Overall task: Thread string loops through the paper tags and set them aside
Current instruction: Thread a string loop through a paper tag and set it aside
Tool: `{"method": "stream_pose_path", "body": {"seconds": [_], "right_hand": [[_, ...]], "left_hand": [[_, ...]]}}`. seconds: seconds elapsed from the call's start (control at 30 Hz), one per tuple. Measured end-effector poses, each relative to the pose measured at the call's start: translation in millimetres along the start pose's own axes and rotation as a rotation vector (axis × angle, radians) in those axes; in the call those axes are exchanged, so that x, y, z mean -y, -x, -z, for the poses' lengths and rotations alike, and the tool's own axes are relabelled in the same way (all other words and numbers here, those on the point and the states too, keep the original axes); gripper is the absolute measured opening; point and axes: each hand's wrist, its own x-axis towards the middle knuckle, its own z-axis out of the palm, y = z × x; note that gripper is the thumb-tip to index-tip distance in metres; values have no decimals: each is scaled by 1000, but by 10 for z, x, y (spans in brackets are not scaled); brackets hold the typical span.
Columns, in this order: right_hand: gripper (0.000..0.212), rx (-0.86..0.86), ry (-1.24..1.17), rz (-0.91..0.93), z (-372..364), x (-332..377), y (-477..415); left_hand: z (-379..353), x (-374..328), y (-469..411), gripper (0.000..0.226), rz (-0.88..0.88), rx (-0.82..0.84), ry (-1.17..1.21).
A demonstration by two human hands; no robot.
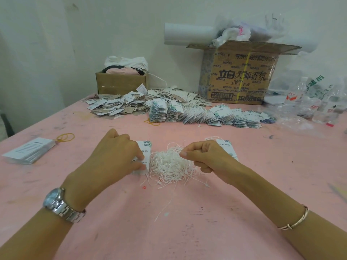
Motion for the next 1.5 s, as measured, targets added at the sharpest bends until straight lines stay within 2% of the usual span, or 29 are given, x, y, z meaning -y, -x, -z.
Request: {"method": "stream_pose_path", "body": {"seconds": [0.3, 0.4, 0.57, 0.63, 0.73, 0.77, 0.83, 0.97, 1.1, 1.17, 1.27, 1.37, 1.43, 1.5], "right_hand": [[8, -8, 1, 2, -15, -3, -5], [8, -9, 10, 2, -18, -4, -2], [10, -7, 13, 3, -28, -22, -3], [10, -23, 20, -3, -39, -32, -13], [11, -52, -26, 4, -65, -39, -20], [12, -58, -57, 15, -76, -41, -20], [13, -75, -102, 41, -101, -46, -14], [15, -112, -109, 95, -144, -59, -1], [14, -175, -80, 156, -193, -88, -8], [13, -220, -62, 206, -213, -105, -18], [14, -280, -38, 209, -204, -112, -40], [16, -304, -31, 175, -166, -115, -57], [16, -303, -25, 166, -153, -122, -62], [15, -293, -22, 163, -158, -127, -62]], "left_hand": [[81, -131, -2, 34, 34, -124, -175], [59, -141, -10, 32, 42, -111, -132], [82, -140, 13, 41, 73, -49, -25], [119, -161, 32, 37, 51, -190, 9], [168, -203, 75, 14, -86, -602, 111], [176, -231, 81, 11, -129, -735, 116], [150, -310, 88, 13, -218, -890, 82], [23, -485, 84, 16, -387, -979, 0], [-83, -583, 58, 14, -459, -941, -47], [-107, -578, 46, 20, -470, -904, -6], [-101, -444, -4, 52, -314, -803, 78], [-93, -141, -61, 61, 35, -691, 172], [-143, 110, -71, 65, 286, -550, 187], [-238, 355, -35, 73, 492, -321, 109]]}}
